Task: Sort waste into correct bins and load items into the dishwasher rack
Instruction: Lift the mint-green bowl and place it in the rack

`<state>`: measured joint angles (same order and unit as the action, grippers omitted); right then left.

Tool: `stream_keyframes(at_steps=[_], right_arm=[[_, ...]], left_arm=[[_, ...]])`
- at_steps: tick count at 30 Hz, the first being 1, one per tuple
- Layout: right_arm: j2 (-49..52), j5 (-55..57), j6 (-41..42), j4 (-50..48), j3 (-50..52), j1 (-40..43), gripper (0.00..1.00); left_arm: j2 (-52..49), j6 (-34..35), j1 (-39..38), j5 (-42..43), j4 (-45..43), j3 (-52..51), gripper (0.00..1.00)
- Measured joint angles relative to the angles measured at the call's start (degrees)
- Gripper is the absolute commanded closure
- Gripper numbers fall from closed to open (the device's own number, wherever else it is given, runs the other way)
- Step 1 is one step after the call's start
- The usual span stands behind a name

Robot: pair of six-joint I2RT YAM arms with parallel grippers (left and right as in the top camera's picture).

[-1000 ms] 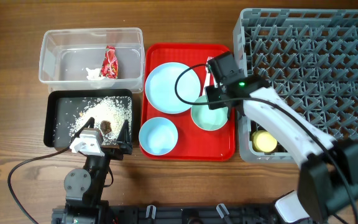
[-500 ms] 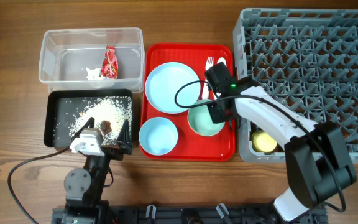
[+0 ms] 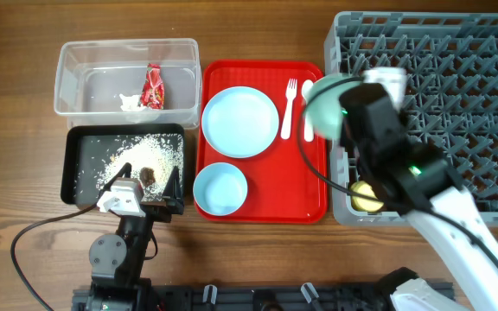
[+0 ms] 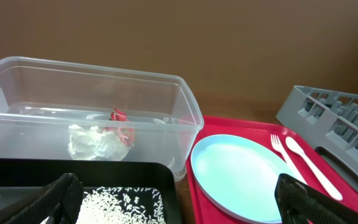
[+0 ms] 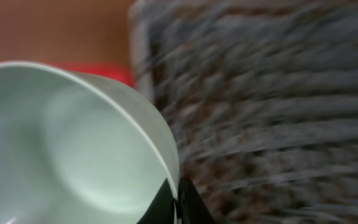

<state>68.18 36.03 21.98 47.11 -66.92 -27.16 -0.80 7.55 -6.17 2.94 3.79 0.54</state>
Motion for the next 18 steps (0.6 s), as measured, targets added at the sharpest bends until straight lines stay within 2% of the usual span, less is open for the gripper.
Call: stream_keyframes(at_steps=[3,8,10,14,18], right_arm=[[-0.28,17.79,2.1,0.96,-0.07,1.05,0.96],[6.51,30.69,2.25,-1.4,-0.07,8.0,0.96],[12.74,34.99,-1.9,-6.05,0.0,12.11,0.96],[20.15,36.87,-9.75,-10.4,0.02,14.99,0.96],[23.85,35.95,-12.63,-11.61,0.02,14.99,0.96]], left_arm=[[0.0,-0.02,0.0,0.0,0.02,0.0,0.0],[0.0,0.0,0.0,0.0,0.02,0.0,0.0],[0.0,0.0,0.0,0.0,0.02,0.0,0.0],[0.0,-0.02,0.0,0.0,0.02,0.0,0.0],[0.0,0.0,0.0,0.0,0.02,0.0,0.0]])
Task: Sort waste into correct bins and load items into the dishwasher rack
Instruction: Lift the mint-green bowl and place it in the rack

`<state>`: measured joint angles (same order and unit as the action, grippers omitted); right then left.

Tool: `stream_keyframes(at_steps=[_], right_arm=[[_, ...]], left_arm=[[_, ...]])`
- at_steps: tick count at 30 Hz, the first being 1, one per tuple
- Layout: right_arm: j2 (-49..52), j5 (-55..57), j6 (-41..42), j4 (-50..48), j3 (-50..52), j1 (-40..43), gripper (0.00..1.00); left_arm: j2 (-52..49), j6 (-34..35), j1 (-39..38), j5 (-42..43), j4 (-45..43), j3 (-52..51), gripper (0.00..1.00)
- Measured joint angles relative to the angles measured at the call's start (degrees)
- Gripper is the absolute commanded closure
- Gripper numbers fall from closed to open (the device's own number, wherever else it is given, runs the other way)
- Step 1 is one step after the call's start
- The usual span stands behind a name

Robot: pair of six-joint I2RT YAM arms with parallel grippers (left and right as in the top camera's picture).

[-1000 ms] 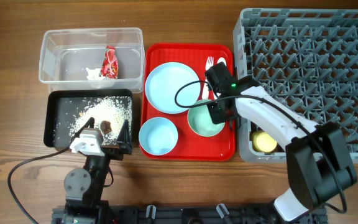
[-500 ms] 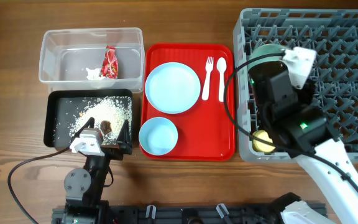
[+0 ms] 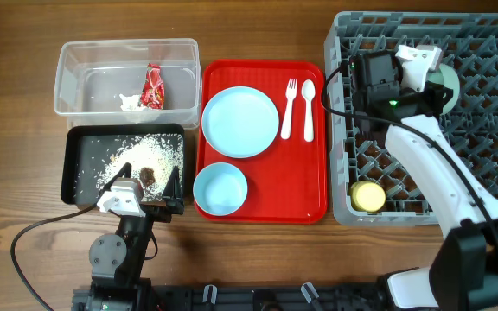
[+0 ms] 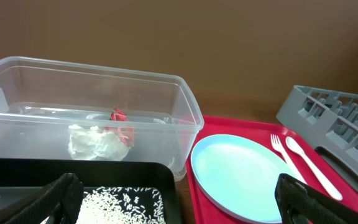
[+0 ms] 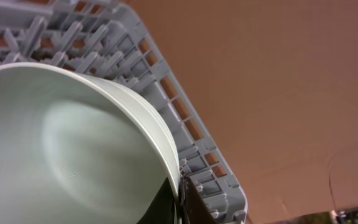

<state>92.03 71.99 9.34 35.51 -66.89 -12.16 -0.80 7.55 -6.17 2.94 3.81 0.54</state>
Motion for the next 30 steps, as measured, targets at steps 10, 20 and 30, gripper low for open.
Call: stream_keyframes(at_steps=[10,20,30], right_arm=[[4.52,-2.97,-7.15,-5.01,0.0,0.0,0.96],[7.52,-0.33,-10.97,-2.32,-0.04,-1.4,0.96],[7.45,4.17,-16.52,-11.19,0.0,-0.33,0.96]], left_arm=[[0.0,0.0,0.0,0.0,0.0,0.0,0.0],[0.0,0.0,0.0,0.0,0.0,0.0,0.0],[0.0,0.0,0.0,0.0,0.0,0.0,0.0]])
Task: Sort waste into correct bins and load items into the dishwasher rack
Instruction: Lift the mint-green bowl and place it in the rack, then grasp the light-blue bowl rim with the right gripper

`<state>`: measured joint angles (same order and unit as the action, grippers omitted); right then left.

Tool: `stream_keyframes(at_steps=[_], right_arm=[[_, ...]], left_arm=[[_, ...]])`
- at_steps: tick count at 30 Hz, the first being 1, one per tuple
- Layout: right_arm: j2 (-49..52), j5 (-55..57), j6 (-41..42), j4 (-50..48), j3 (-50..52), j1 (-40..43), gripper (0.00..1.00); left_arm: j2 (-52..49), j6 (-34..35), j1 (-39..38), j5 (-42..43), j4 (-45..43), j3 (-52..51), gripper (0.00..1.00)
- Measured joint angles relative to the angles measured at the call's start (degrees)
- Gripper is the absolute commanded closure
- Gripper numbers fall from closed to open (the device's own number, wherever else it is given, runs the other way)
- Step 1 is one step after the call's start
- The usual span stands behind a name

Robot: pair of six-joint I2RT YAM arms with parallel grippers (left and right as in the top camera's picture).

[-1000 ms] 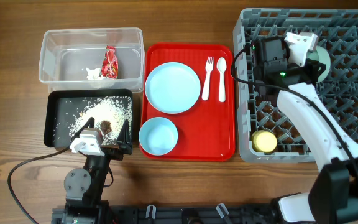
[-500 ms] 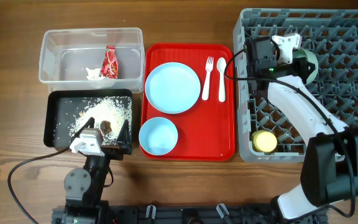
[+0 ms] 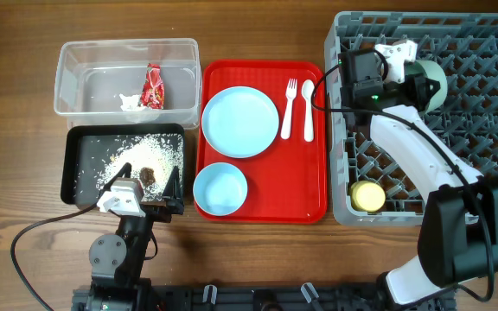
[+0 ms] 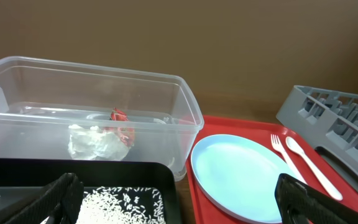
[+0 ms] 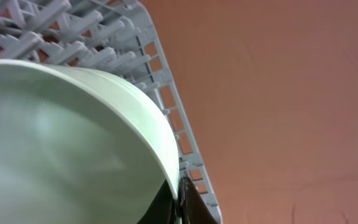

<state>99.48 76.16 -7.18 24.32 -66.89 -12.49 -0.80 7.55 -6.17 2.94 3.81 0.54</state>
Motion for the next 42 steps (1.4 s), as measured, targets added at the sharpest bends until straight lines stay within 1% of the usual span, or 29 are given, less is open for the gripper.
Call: stream_keyframes(at_steps=[2,5,7,10,11,14,18,19,20,23,25,27,29,30,31,32,33,35,37,39,40,42], right_arm=[[0.0,-0.04,-0.92,0.22,0.0,0.48,0.96],[-0.07,-2.54,-1.49,4.07,-0.02,0.48,0.96],[-0.48,-3.74,-1.51,4.85,-0.02,0.26,0.94],[-1.07,-5.53,-1.51,5.6,0.0,-1.77,0.82],[-1.14,-6.08,-1.25,6.45,0.0,-2.8,0.75],[-1.14,-8.52,-0.04,8.02,0.04,-4.61,0.7],[-1.44,-9.84,1.42,8.52,0.11,-5.18,0.6],[-2.38,-10.19,1.99,8.52,0.11,-5.99,0.56],[-3.48,-10.45,2.4,8.48,0.11,-6.64,0.53],[-10.64,-13.25,2.82,8.74,0.11,-9.33,0.5],[-16.76,-17.79,3.1,10.69,0.11,-11.26,0.5],[-20.74,-26.99,3.23,13.51,0.09,-13.7,0.5],[-22.75,-40.35,4.57,16.37,0.09,-17.88,0.51],[-22.91,-49.46,6.64,17.35,0.09,-20.55,0.5],[-22.82,-54.73,8.09,17.51,0.09,-21.99,0.5],[-22.56,-63.28,10.6,17.4,0.09,-24.17,0.48],[-21.86,-70.12,12.85,16.98,0.09,-26.14,0.47],[-18.53,-78.68,16.15,17.07,0.09,-29.79,0.47],[-13.22,-83.25,17.94,18.16,0.09,-32.63,0.47],[-5.55,-86.2,18.75,18.8,0.11,-34.88,0.49],[-3.21,-86.49,18.91,18.67,0.11,-35.19,0.52],[1.31,-86.53,19.08,17.7,0.13,-35.26,0.68]], left_arm=[[0.0,0.0,0.0,0.0,0.0,0.0,0.0],[0.0,0.0,0.0,0.0,0.0,0.0,0.0],[0.0,0.0,0.0,0.0,0.0,0.0,0.0],[0.0,-0.02,0.0,0.0,0.0,0.0,0.0],[0.0,0.0,0.0,0.0,0.0,0.0,0.0],[0.0,0.0,0.0,0.0,0.0,0.0,0.0],[0.0,0.0,0.0,0.0,0.0,0.0,0.0],[0.0,-0.02,0.0,0.0,0.0,0.0,0.0],[0.0,0.0,0.0,0.0,0.0,0.0,0.0],[0.0,0.0,0.0,0.0,0.0,0.0,0.0],[0.0,0.0,0.0,0.0,0.0,0.0,0.0],[0.0,0.0,0.0,0.0,0.0,0.0,0.0],[0.0,0.0,0.0,0.02,0.0,0.0,0.0],[0.0,0.0,0.0,0.0,0.0,0.0,0.0],[0.0,0.0,0.0,0.0,0.0,0.0,0.0],[0.0,0.0,0.0,0.0,0.0,0.0,0.0],[0.0,0.0,0.0,0.0,0.0,0.0,0.0],[0.0,0.0,0.0,0.0,0.0,0.0,0.0],[0.0,0.0,0.0,0.0,0.0,0.0,0.0],[0.0,0.0,0.0,0.0,0.0,0.0,0.0],[0.0,0.0,0.0,0.02,0.0,0.0,0.0],[0.0,0.0,0.0,0.0,0.0,0.0,0.0]])
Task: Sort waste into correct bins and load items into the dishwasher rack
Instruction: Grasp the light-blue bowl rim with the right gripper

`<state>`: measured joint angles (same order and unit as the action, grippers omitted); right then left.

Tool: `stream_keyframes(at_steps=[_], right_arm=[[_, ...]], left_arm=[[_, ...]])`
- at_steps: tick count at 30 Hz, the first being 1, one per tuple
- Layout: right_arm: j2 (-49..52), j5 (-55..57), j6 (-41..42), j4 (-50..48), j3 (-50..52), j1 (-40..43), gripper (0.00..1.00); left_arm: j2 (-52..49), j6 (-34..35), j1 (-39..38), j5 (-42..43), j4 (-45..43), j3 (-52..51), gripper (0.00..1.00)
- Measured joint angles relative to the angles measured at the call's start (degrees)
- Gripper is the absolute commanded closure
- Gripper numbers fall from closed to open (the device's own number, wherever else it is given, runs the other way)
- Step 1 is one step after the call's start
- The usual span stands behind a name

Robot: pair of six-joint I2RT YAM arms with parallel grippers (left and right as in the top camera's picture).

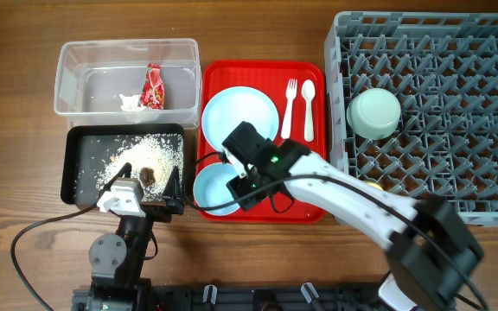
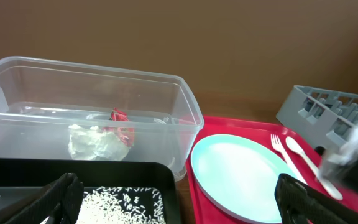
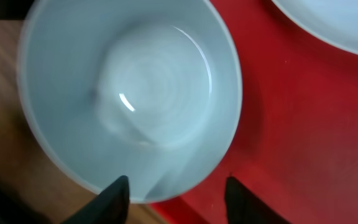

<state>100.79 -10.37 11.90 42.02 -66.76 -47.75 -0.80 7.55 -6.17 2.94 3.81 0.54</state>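
A pale green bowl rests in the grey dishwasher rack, near its back left. My right gripper is open just over the near rim of the small blue bowl, one finger on each side of that rim. This bowl sits at the front left of the red tray. On the same tray lie a blue plate, a white fork and a white spoon. My left gripper is open over the black tray of rice.
A clear bin at the back left holds a red wrapper and a crumpled white scrap. A brown lump lies among the rice. My right arm stretches across the tray's front right corner.
My right gripper has let go of the green bowl, which now sits in the rack. The gripper has moved to the tray's front left and is open at the blue bowl. The left arm is unchanged.
My right gripper first held the green bowl over the rack's left edge. It then held the bowl at the back of the rack through two moments. Now the bowl is in the rack and the gripper is open at the blue bowl.
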Motion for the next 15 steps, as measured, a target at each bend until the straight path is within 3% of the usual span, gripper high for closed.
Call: stream_keyframes(at_steps=[2,4,7,9,12,15], right_arm=[[2.03,0.22,-0.11,-0.76,0.02,0.07,0.88],[3.26,1.49,0.5,-0.92,0.02,0.28,0.96],[3.23,2.71,1.57,-0.96,0.02,0.96,0.78],[3.26,3.78,2.25,-0.96,0.02,0.96,0.87],[3.26,4.44,2.36,-1.22,0.02,0.96,0.79],[3.26,4.68,1.95,-2.4,0.02,0.96,0.8]], left_arm=[[0.0,0.0,0.0,0.0,0.0,0.0,0.0],[0.0,-0.02,0.0,0.0,0.0,0.0,0.0],[0.0,-0.02,0.0,0.0,0.0,0.0,0.0],[0.0,-0.02,0.0,0.0,0.0,0.0,0.0],[0.0,0.0,0.0,0.0,0.0,0.0,0.0],[0.0,0.0,0.0,0.0,0.0,0.0,0.0]])
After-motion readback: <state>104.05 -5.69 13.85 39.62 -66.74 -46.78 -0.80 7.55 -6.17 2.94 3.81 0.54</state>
